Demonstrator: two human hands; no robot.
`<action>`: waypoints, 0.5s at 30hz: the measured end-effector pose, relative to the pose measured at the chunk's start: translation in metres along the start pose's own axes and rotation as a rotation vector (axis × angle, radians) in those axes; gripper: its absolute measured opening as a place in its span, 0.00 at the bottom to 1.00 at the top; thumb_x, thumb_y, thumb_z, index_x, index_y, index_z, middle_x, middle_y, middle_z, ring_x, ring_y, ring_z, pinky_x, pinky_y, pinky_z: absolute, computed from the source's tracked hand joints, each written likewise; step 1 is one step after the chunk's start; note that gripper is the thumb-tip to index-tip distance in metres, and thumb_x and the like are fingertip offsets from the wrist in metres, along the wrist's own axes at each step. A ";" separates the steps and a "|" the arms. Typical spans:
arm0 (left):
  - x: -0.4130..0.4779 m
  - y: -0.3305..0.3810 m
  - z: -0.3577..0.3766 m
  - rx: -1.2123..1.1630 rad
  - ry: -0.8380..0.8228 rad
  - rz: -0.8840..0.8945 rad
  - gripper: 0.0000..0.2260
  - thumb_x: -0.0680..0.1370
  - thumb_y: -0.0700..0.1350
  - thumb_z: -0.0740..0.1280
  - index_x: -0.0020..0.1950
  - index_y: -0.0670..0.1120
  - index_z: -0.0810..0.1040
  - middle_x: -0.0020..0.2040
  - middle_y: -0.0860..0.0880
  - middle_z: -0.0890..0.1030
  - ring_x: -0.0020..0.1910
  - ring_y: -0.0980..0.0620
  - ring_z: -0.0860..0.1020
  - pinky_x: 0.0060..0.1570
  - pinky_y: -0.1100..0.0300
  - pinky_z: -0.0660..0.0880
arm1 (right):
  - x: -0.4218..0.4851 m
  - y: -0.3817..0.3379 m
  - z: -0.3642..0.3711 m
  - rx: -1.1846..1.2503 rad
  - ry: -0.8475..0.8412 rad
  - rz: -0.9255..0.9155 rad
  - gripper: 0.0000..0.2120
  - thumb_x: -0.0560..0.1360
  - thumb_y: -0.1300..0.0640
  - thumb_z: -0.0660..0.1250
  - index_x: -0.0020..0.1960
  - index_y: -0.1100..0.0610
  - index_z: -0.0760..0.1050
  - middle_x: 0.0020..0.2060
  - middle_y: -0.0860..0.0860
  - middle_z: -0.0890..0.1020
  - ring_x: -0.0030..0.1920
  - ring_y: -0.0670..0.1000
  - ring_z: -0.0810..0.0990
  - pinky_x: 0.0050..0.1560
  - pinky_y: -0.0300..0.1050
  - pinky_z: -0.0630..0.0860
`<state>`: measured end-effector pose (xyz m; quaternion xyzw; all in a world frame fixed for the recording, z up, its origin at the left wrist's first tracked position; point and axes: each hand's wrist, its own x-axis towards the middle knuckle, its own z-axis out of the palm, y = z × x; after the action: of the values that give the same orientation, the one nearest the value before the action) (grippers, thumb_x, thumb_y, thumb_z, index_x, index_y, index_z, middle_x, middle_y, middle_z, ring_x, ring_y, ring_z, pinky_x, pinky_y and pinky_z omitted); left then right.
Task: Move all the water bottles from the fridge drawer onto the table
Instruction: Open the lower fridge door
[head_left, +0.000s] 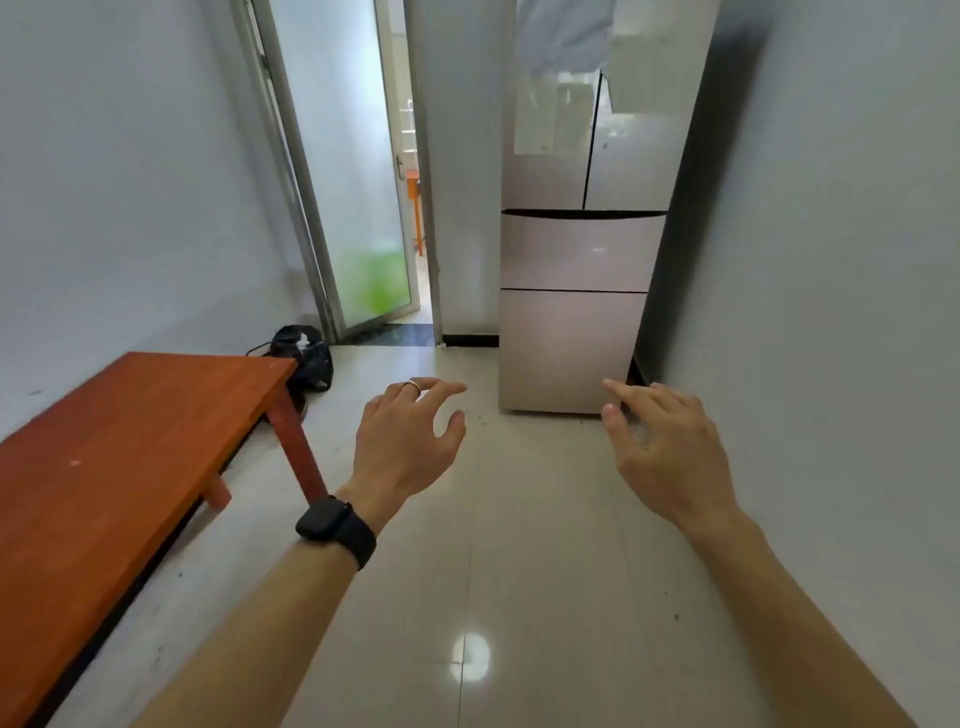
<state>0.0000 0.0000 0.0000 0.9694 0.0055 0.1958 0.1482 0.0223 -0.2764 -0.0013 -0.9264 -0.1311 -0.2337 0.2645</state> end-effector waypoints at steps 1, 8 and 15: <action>0.016 -0.005 0.004 -0.030 -0.008 0.008 0.18 0.82 0.55 0.62 0.71 0.59 0.73 0.69 0.53 0.76 0.70 0.50 0.71 0.69 0.51 0.65 | 0.013 0.002 0.007 0.005 0.016 0.012 0.18 0.81 0.45 0.59 0.69 0.45 0.76 0.61 0.44 0.81 0.67 0.50 0.71 0.67 0.52 0.70; 0.146 -0.047 0.060 -0.031 -0.045 0.033 0.17 0.82 0.56 0.62 0.71 0.60 0.73 0.68 0.53 0.76 0.68 0.51 0.72 0.68 0.51 0.66 | 0.116 0.029 0.071 -0.031 -0.010 0.100 0.18 0.81 0.45 0.59 0.68 0.46 0.77 0.62 0.44 0.81 0.68 0.51 0.70 0.66 0.50 0.68; 0.270 -0.069 0.145 -0.033 -0.129 0.070 0.17 0.81 0.56 0.61 0.70 0.60 0.73 0.68 0.54 0.76 0.68 0.51 0.72 0.68 0.51 0.67 | 0.216 0.083 0.149 -0.015 -0.059 0.151 0.19 0.81 0.43 0.58 0.68 0.45 0.76 0.62 0.42 0.80 0.69 0.50 0.70 0.69 0.47 0.65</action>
<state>0.3078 0.0430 -0.0451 0.9770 -0.0413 0.1381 0.1571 0.2920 -0.2370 -0.0397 -0.9421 -0.0669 -0.1868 0.2703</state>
